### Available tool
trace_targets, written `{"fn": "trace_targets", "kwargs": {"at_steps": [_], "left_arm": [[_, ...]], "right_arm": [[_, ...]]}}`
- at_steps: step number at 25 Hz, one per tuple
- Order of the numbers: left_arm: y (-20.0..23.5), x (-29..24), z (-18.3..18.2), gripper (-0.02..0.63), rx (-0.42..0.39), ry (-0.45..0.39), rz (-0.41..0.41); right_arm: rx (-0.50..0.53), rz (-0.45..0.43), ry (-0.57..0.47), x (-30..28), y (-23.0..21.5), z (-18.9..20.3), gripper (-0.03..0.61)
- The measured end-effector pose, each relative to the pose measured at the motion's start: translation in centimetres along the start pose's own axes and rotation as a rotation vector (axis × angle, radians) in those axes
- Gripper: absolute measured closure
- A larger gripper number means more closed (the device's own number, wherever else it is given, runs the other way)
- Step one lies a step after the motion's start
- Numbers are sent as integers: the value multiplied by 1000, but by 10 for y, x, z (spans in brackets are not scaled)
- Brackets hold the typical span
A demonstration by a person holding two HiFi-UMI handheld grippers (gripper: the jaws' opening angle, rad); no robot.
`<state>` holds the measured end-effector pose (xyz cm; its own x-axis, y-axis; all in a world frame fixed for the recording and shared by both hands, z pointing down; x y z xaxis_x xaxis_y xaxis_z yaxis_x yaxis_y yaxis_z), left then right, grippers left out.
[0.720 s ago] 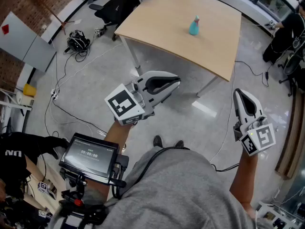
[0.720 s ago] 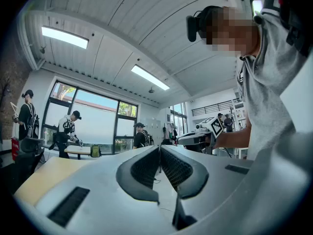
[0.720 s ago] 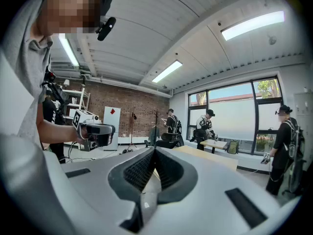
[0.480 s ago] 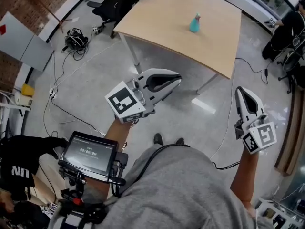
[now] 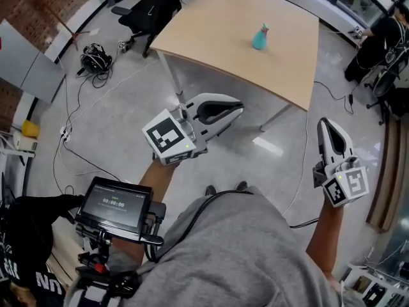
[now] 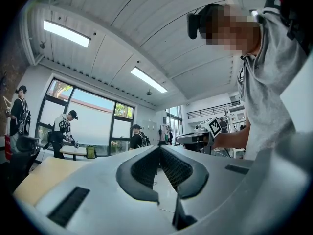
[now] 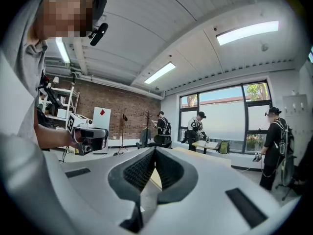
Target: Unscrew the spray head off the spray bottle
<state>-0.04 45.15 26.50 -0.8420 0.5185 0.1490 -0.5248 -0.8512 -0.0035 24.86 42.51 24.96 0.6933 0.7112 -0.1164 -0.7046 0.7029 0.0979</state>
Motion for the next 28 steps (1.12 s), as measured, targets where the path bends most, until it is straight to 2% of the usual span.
{"fn": "trace_targets", "kwargs": {"at_steps": [3, 5, 8, 11, 16, 19, 21, 25, 28], "left_arm": [[35, 27, 3, 601, 0, -10, -5], [50, 31, 11, 601, 26, 5, -23], [88, 3, 11, 601, 28, 4, -22], [136, -26, 16, 601, 22, 28, -44], [141, -38, 18, 601, 11, 43, -58], [166, -68, 18, 601, 8, 45, -72], [198, -93, 23, 601, 15, 41, -79], [306, -135, 45, 600, 37, 42, -104], [328, -144, 56, 600, 75, 36, -113]], "right_arm": [[-20, 14, 4, -37, 11, 1, 572], [-27, 22, 15, -50, 2, 0, 572], [-38, 41, -6, -77, -43, -9, 572], [-59, 11, -11, -127, -86, -2, 572], [-58, -33, -37, -146, -94, 2, 572], [-74, -71, -49, -169, -119, -3, 572], [-76, -108, -41, -200, -141, -3, 572], [-81, -153, -31, -306, -201, 1, 572], [-89, -159, -21, -330, -211, 4, 572]]}}
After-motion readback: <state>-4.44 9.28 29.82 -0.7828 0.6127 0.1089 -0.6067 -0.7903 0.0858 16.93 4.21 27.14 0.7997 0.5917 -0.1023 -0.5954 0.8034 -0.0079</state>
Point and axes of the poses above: the fingertips, and each gripper's own axes: x backward along the fingers, y to its left, z out of its underside, the point moved 4 cm from there along x, backward along the fingers, and after that the axes turned 1 degree about -y, right-handed, at the moved point
